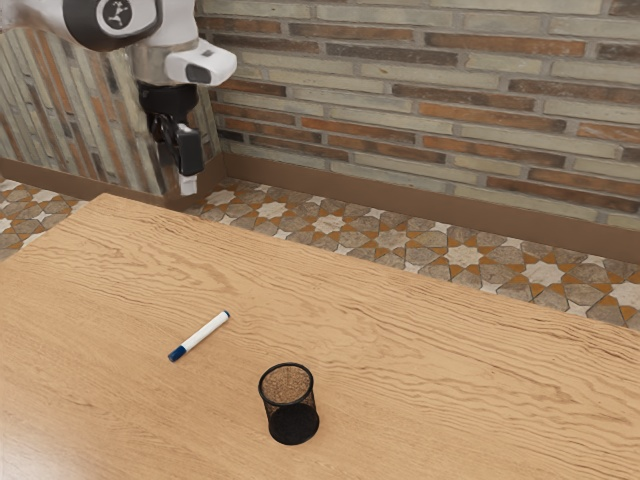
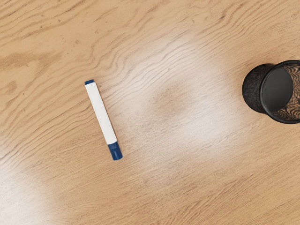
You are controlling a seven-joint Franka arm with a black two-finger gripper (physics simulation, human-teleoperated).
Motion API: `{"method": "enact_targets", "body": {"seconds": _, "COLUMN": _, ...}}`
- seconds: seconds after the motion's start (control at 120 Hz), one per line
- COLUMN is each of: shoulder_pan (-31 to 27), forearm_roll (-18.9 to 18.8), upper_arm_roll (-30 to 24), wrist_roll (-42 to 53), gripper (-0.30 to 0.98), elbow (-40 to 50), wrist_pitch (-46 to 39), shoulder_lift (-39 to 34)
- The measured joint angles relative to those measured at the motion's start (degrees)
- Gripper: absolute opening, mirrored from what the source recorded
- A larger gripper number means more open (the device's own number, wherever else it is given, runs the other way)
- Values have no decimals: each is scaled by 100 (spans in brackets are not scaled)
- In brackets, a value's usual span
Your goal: Put the marker into the pen holder.
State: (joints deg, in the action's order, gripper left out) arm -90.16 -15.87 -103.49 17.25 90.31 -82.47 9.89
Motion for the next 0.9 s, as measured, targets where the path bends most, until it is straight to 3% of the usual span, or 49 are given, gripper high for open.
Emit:
{"method": "enact_targets", "body": {"seconds": 0.167, "shoulder_pan": 133, "forearm_roll": -54, "upper_arm_roll": 72, "wrist_roll": 421, "gripper": 69, "elbow": 411, "wrist_pitch": -681, "shoulder_lift": -21}}
{"method": "enact_targets", "body": {"seconds": 0.333, "shoulder_pan": 98, "forearm_roll": -104, "upper_arm_roll": 907, "wrist_roll": 732, "gripper": 69, "elbow": 1290, "wrist_pitch": -988, "shoulder_lift": -290}}
{"method": "enact_targets", "body": {"seconds": 0.525, "shoulder_pan": 130, "forearm_roll": -139, "upper_arm_roll": 1633, "wrist_roll": 1001, "gripper": 68, "elbow": 2047, "wrist_pitch": -1584, "shoulder_lift": 201}}
{"method": "enact_targets", "body": {"seconds": 0.9, "shoulder_pan": 251, "forearm_roll": -82, "upper_arm_roll": 2467, "wrist_roll": 1329, "gripper": 68, "elbow": 3052, "wrist_pitch": -3255, "shoulder_lift": 520}}
